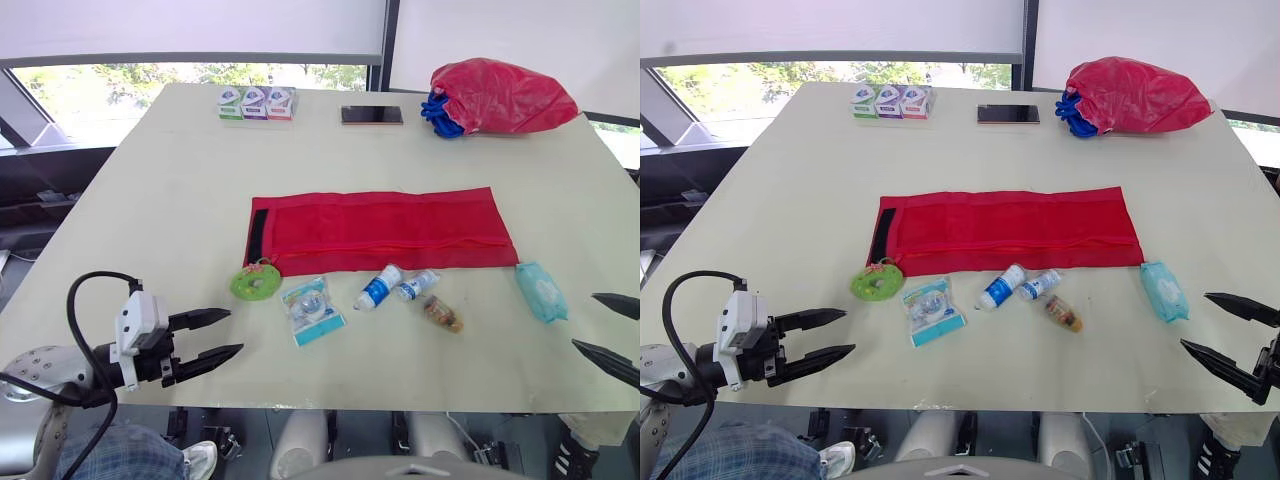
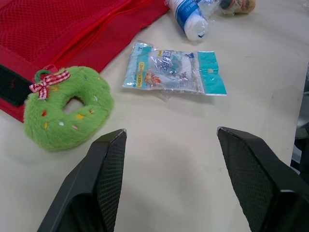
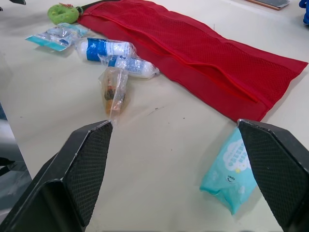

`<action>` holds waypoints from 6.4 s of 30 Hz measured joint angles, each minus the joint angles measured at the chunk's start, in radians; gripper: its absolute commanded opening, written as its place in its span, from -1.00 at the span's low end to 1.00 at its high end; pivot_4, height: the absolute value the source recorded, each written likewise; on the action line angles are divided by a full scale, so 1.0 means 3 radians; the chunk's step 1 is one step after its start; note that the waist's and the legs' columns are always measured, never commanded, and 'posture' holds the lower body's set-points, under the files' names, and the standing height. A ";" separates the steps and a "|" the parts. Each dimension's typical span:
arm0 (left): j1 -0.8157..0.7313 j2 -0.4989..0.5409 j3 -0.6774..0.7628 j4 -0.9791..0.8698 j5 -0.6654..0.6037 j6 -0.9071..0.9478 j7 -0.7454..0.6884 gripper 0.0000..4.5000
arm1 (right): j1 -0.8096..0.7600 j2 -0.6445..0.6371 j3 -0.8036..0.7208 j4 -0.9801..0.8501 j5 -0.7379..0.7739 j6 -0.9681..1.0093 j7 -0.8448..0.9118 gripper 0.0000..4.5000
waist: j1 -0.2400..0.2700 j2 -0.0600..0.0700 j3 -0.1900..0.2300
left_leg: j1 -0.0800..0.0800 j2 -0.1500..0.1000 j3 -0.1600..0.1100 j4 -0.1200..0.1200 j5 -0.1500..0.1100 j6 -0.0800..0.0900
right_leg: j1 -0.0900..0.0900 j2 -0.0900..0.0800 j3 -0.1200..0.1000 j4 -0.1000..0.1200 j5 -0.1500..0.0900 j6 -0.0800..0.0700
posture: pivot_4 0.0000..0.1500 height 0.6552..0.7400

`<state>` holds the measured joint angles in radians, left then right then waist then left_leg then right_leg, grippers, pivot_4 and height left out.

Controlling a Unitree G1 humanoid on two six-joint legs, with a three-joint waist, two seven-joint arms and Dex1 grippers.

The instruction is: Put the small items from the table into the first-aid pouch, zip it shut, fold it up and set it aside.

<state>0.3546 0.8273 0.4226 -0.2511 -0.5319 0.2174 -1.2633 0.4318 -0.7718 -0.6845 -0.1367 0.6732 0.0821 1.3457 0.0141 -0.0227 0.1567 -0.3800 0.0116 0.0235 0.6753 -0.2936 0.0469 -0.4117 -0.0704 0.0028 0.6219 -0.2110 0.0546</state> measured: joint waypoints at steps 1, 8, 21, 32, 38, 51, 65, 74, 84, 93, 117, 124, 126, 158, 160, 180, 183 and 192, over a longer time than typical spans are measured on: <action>0.0000 0.0000 0.0000 0.0000 0.0000 0.0000 0.0000 0.43 | 0.0000 0.0000 0.0000 0.0000 0.0000 0.0000 0.0000 0.96 | 0.0000 0.0000 0.0000 | 0.0000 0.0000 0.0000 0.0000 0.0000 0.0000 | 0.0000 0.0000 0.0000 0.0000 0.0000 0.0000 | 1.00 1.00; 0.0106 0.0000 -0.0009 -0.0045 -0.0003 0.0051 0.0048 0.43 | -0.0052 0.0042 0.0016 0.0240 -0.0044 -0.0107 0.0075 0.96 | 0.0002 0.0000 0.0000 | 0.0000 0.0000 -0.0001 0.0000 0.0000 0.0000 | 0.0000 0.0000 -0.0001 0.0000 0.0000 0.0000 | 1.00 1.00; 0.0222 0.0038 -0.0028 -0.0384 -0.0409 0.0928 0.0257 0.43 | -0.0023 0.0048 0.0148 -0.0157 0.0029 0.0021 -0.0011 0.96 | -0.0001 0.0001 0.0000 | 0.0000 0.0002 -0.0002 0.0000 0.0000 0.0000 | 0.0000 0.0000 -0.0003 0.0001 0.0000 0.0001 | 1.00 1.00; -0.0415 -0.0224 -0.0280 -0.0576 -0.1307 0.2743 0.1454 0.43 | -0.0419 0.0069 0.0654 -0.1179 0.0336 0.0565 -0.0590 0.96 | 0.0004 -0.0001 0.0001 | -0.0001 0.0000 -0.0008 0.0002 0.0001 -0.0001 | 0.0002 0.0000 -0.0011 0.0005 0.0006 -0.0008 | 1.00 1.00; -0.0824 -0.0553 -0.0402 -0.0561 -0.1475 0.3102 0.2075 0.43 | -0.0652 0.0085 0.0917 -0.1490 0.0312 0.0686 -0.0954 0.96 | 0.0002 -0.0003 -0.0003 | 0.0002 -0.0005 -0.0009 0.0003 0.0002 -0.0003 | 0.0003 0.0000 -0.0010 0.0010 0.0009 -0.0014 | 1.00 1.00; -0.1147 -0.0911 -0.0480 -0.0351 -0.1442 0.3145 0.2580 -0.47 | -0.0663 0.0114 0.1190 -0.1731 0.0154 0.0875 -0.1384 1.00 | 0.0005 0.0010 -0.0014 | 0.0003 -0.0009 -0.0013 0.0006 0.0004 -0.0005 | 0.0008 0.0001 -0.0010 0.0011 0.0009 -0.0014 | 1.00 1.00; -0.1213 -0.0939 -0.0442 -0.0304 -0.1530 0.3081 0.2534 -0.98 | -0.0661 0.0262 0.1406 -0.1805 0.0200 0.1108 -0.1731 1.00 | 0.0001 0.0004 -0.0011 | -0.0001 -0.0007 -0.0014 0.0006 0.0004 -0.0005 | 0.0002 0.0000 -0.0010 0.0011 0.0009 -0.0015 | 1.00 1.00; -0.1978 -0.1343 -0.0531 -0.0489 -0.1754 0.2944 0.2920 -0.98 | -0.1506 0.0578 0.1956 -0.2028 0.0981 0.2215 -0.3101 1.00 | 0.0002 -0.0004 -0.0009 | -0.0006 -0.0013 -0.0018 0.0007 0.0006 -0.0008 | 0.0002 -0.0001 -0.0011 0.0010 0.0011 -0.0019 | 1.00 1.00; -0.2395 -0.1399 -0.1034 -0.0575 -0.1581 0.2724 0.2837 -0.98 | -0.2703 0.0476 0.2327 -0.1484 0.3285 0.2912 -0.5021 1.00 | -0.0004 -0.0006 -0.0005 | -0.0009 -0.0014 -0.0019 0.0006 0.0006 -0.0007 | 0.0001 0.0002 -0.0011 0.0008 0.0013 -0.0022 | 1.00 1.00; -0.2462 -0.1611 -0.1079 -0.0571 -0.1579 0.2632 0.2936 -1.00 | -0.2860 0.0419 0.2561 -0.1251 0.3975 0.2651 -0.5971 -0.17 | -0.0008 -0.0008 -0.0004 | -0.0015 -0.0015 -0.0017 0.0006 0.0004 -0.0003 | 0.0000 0.0002 -0.0010 0.0000 0.0013 -0.0020 | 1.00 1.00; -0.2438 -0.1264 -0.0852 -0.0496 -0.1731 0.2614 0.2976 0.23 | -0.2746 0.0339 0.2560 -0.1103 0.3981 0.2480 -0.5847 -0.96 | -0.0012 -0.0008 -0.0004 | -0.0013 -0.0013 -0.0017 0.0006 0.0004 -0.0003 | 0.0000 0.0006 -0.0010 0.0002 0.0012 -0.0020 | 1.00 1.00; -0.2241 -0.0319 -0.0962 -0.0153 -0.0592 0.1751 0.2358 0.92 | -0.2553 0.0124 0.2467 -0.1077 0.3961 0.2547 -0.5614 -0.96 | -0.0010 -0.0008 -0.0002 | -0.0012 -0.0012 -0.0013 -0.0004 0.0004 -0.0003 | -0.0003 0.0006 -0.0008 -0.0006 0.0012 -0.0021 | 1.00 1.00; -0.2140 -0.0180 -0.1119 -0.0073 -0.0178 0.1420 0.2254 0.92 | -0.2499 0.0093 0.2418 -0.1068 0.3930 0.2551 -0.5581 -0.96 | -0.0003 -0.0008 -0.0002 | -0.0014 -0.0010 -0.0012 -0.0007 0.0004 -0.0003 | -0.0003 0.0004 -0.0008 -0.0012 0.0012 -0.0021 | 1.00 1.00; -0.2050 -0.0556 -0.1992 0.0918 0.2649 -0.0827 0.2977 0.37 | -0.2434 0.0073 0.2247 -0.1068 0.3418 0.2552 -0.5408 -0.96 | -0.0004 -0.0009 -0.0002 | -0.0026 -0.0003 -0.0018 -0.0012 0.0002 0.0000 | -0.0009 -0.0027 -0.0022 -0.0022 0.0020 -0.0011 | 1.00 1.00; -0.2032 -0.0570 -0.1984 0.0918 0.2657 -0.0835 0.2976 0.04 | -0.2434 0.0073 0.2247 -0.1071 0.3410 0.2552 -0.5397 -0.96 | -0.0004 -0.0009 -0.0002 | -0.0026 -0.0003 -0.0018 -0.0012 0.0002 0.0001 | -0.0009 -0.0028 -0.0022 -0.0022 0.0020 -0.0011 | 1.00 1.00; -0.2132 -0.0730 -0.1885 0.0922 0.2466 -0.1043 0.2469 -0.98 | -0.2634 0.0572 0.2636 -0.0939 0.3534 0.2681 -0.5533 -0.96 | 0.0001 -0.0005 -0.0005 | -0.0024 -0.0005 -0.0017 -0.0011 0.0002 0.0001 | -0.0008 -0.0027 -0.0025 -0.0018 0.0021 -0.0010 | 1.00 1.00; -0.2228 -0.0814 -0.2009 0.0972 0.2471 -0.1058 0.2372 -0.98 | -0.2664 0.0730 0.2722 -0.0820 0.3604 0.2694 -0.5602 -0.96 | 0.0001 -0.0006 -0.0005 | -0.0025 -0.0008 -0.0017 -0.0010 0.0002 0.0001 | -0.0008 -0.0014 -0.0026 -0.0017 0.0022 -0.0008 | 1.00 1.00; -0.2419 -0.1103 -0.2217 0.1054 0.2485 -0.1001 0.2203 -0.98 | -0.2777 0.1191 0.3034 -0.0249 0.3594 0.2863 -0.5743 -0.96 | -0.0011 -0.0006 -0.0005 | -0.0022 -0.0006 -0.0017 -0.0008 0.0002 0.0001 | -0.0008 -0.0006 -0.0024 -0.0007 0.0023 -0.0007 | 1.00 1.00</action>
<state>-0.3712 0.4963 -0.2424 0.0650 0.2135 -0.0829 -0.6026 -0.4013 -0.4147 0.2256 -0.2115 1.7515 0.9409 -0.3772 0.0107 -0.0245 0.1551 -0.3866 0.0098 0.0183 0.6728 -0.2929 0.0471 -0.4142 -0.0722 -0.0045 0.6198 -0.2042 0.0526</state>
